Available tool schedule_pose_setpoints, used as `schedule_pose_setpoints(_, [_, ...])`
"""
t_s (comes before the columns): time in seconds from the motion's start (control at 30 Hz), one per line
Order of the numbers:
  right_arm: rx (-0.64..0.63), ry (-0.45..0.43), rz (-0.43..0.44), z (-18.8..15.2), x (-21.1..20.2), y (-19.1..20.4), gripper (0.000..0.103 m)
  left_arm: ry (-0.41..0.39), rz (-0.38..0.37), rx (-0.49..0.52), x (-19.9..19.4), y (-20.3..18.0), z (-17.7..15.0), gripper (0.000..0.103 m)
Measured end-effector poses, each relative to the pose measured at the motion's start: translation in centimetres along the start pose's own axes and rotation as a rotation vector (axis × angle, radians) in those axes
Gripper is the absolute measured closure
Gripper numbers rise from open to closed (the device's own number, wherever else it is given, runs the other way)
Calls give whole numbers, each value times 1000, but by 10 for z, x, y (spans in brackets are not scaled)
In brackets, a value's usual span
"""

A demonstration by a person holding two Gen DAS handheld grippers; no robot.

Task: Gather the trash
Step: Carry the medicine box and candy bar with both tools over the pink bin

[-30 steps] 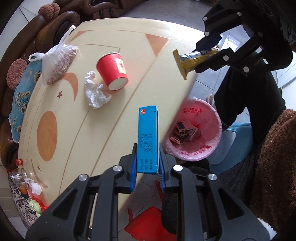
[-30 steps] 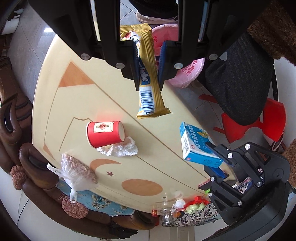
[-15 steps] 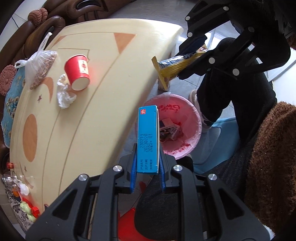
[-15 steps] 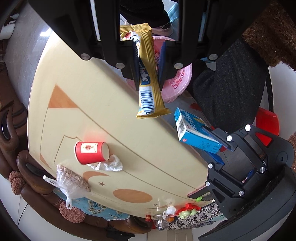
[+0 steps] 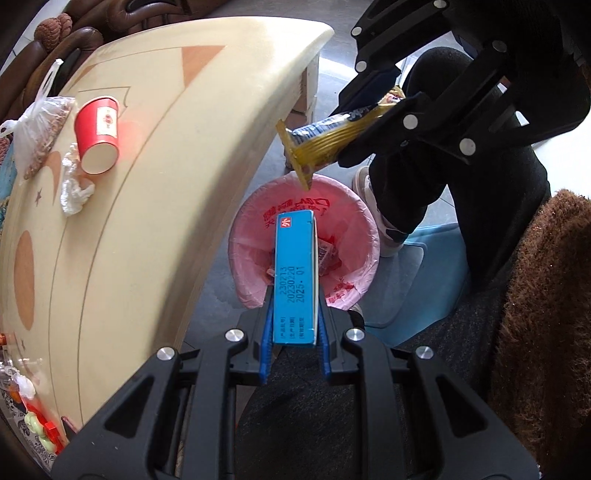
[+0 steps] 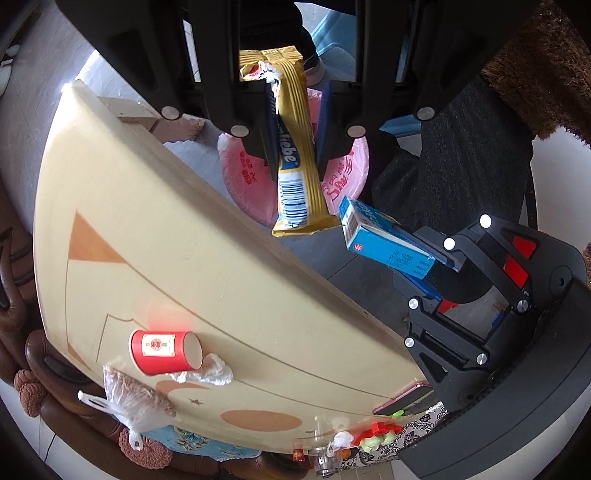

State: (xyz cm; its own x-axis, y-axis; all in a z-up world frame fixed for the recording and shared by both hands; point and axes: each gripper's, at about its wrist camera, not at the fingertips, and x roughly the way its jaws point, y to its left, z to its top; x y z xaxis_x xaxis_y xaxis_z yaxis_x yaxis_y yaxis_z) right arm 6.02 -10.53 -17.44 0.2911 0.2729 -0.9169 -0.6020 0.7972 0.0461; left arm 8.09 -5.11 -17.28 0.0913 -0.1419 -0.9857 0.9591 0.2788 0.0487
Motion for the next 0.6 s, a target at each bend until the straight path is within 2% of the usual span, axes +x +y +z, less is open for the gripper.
schedule_pose_setpoints(0.2, [19,19,11,-9,18,-4,85,1,-49,-1,24,-3,1,83])
schedule_pose_setpoints(0.6, [79,79,60,-28,76,-15,85,60,-157,-38,89,9,0,83])
